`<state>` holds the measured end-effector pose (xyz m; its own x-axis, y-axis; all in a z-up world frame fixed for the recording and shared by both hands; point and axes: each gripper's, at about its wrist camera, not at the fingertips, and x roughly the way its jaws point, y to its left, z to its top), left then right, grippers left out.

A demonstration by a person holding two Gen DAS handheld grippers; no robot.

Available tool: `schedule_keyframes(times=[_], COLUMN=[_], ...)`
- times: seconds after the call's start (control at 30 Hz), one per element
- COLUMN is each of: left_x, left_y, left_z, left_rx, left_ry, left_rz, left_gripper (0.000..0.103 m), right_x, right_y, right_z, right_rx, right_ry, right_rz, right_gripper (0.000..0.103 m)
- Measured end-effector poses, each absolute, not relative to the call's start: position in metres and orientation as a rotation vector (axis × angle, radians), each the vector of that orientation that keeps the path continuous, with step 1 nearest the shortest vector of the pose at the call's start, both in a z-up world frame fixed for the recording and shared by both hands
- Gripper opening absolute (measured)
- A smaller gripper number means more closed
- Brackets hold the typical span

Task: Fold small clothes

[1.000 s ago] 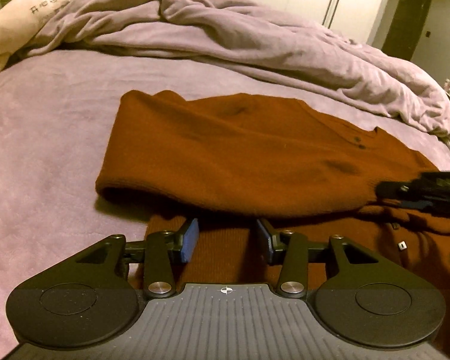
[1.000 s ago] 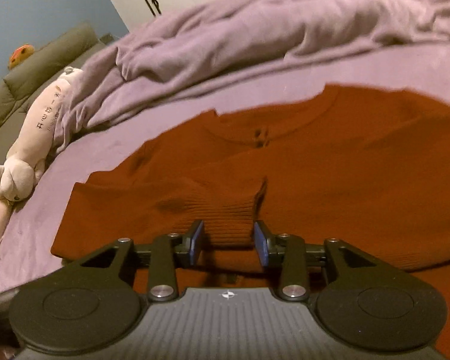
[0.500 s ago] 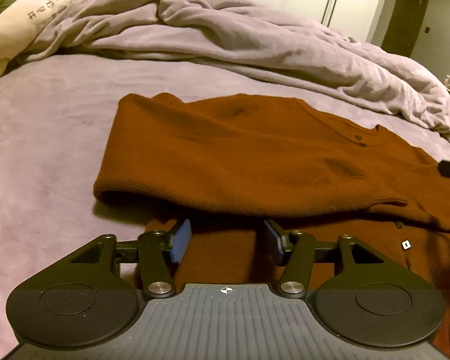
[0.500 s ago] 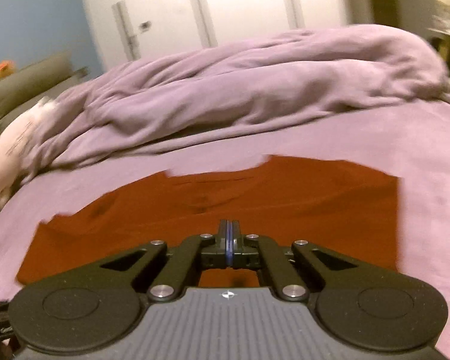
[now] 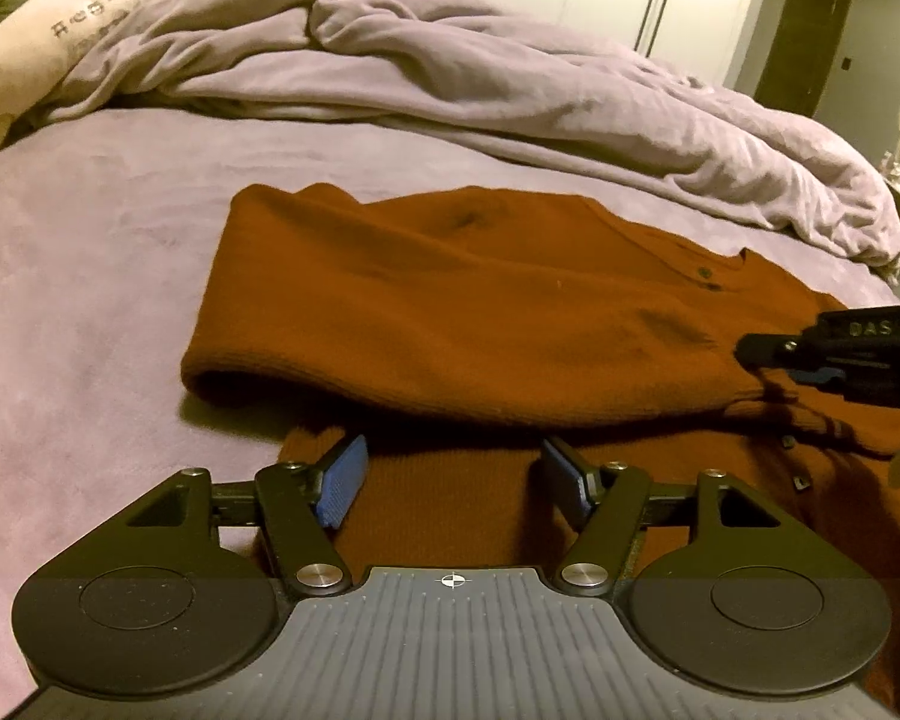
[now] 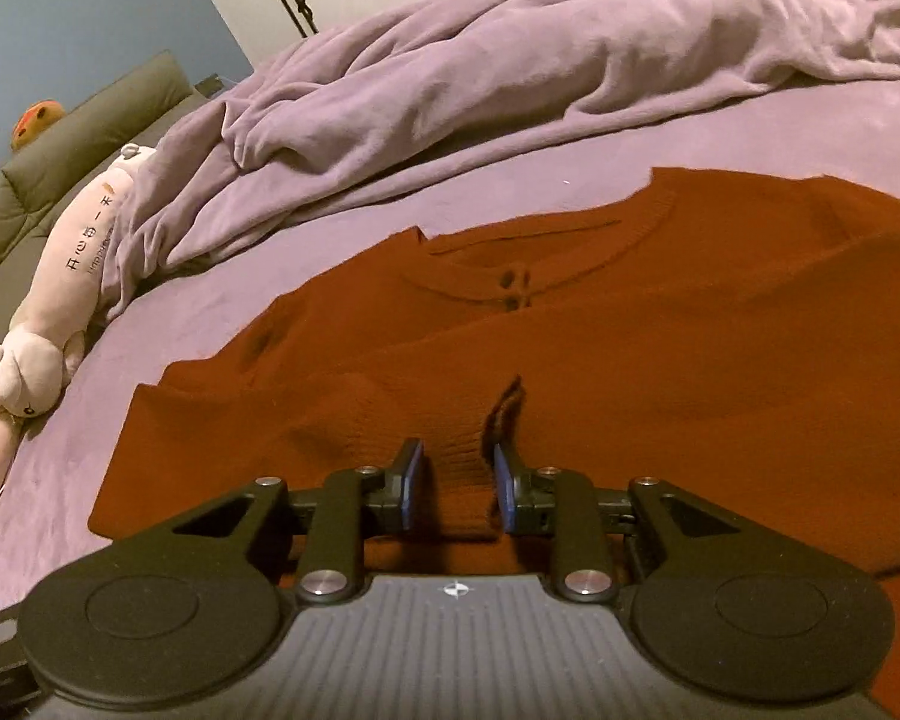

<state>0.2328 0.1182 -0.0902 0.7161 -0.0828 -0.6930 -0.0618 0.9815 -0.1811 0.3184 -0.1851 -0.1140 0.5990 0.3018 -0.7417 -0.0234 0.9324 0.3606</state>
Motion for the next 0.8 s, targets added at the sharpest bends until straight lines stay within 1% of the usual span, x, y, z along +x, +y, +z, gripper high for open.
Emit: schedule_keyframes(times=[0.03,0.1,0.17,0.23,0.33,0.4,0.5,0.63,0.7,0.77,0.8], left_x=[0.232,0.231,0.230,0.231,0.234,0.239,0.245,0.252,0.253,0.255,0.257], left_y=[0.118,0.118,0.119,0.121,0.125,0.128,0.125,0.117,0.115,0.115,0.115], left_z=[-0.090,-0.089,-0.088,-0.086,-0.085,-0.085,-0.082,-0.079,-0.078,-0.079,-0.079], left_rx=[-0.197,-0.196,-0.193,-0.186,-0.181,-0.197,-0.196,-0.181,-0.176,-0.164,-0.162], left_ry=[0.774,0.770,0.767,0.768,0.769,0.769,0.767,0.767,0.768,0.770,0.773], left_rz=[-0.010,-0.009,0.000,0.018,0.048,0.058,0.084,0.093,0.089,0.098,0.104], left_gripper=[0.071,0.071,0.071,0.072,0.071,0.071,0.071,0.071,0.071,0.071,0.071], right_x=[0.320,0.319,0.317,0.311,0.290,0.279,0.274,0.273,0.270,0.269,0.269], right_y=[-0.182,-0.184,-0.183,-0.178,-0.192,-0.214,-0.253,-0.293,-0.298,-0.302,-0.304], right_z=[-0.114,-0.111,-0.104,-0.089,-0.060,-0.053,-0.065,-0.089,-0.094,-0.099,-0.102], right_rx=[0.316,0.297,0.260,0.161,0.048,0.016,0.010,0.179,0.187,0.235,0.259], right_ry=[0.917,0.900,0.877,0.806,0.670,0.637,0.686,0.808,0.815,0.819,0.826], right_rz=[0.190,0.195,0.190,0.168,0.078,0.019,-0.095,-0.085,-0.083,-0.056,-0.043], right_gripper=[0.025,0.006,0.005,0.004,0.004,0.004,0.005,0.007,0.011,0.021,0.022])
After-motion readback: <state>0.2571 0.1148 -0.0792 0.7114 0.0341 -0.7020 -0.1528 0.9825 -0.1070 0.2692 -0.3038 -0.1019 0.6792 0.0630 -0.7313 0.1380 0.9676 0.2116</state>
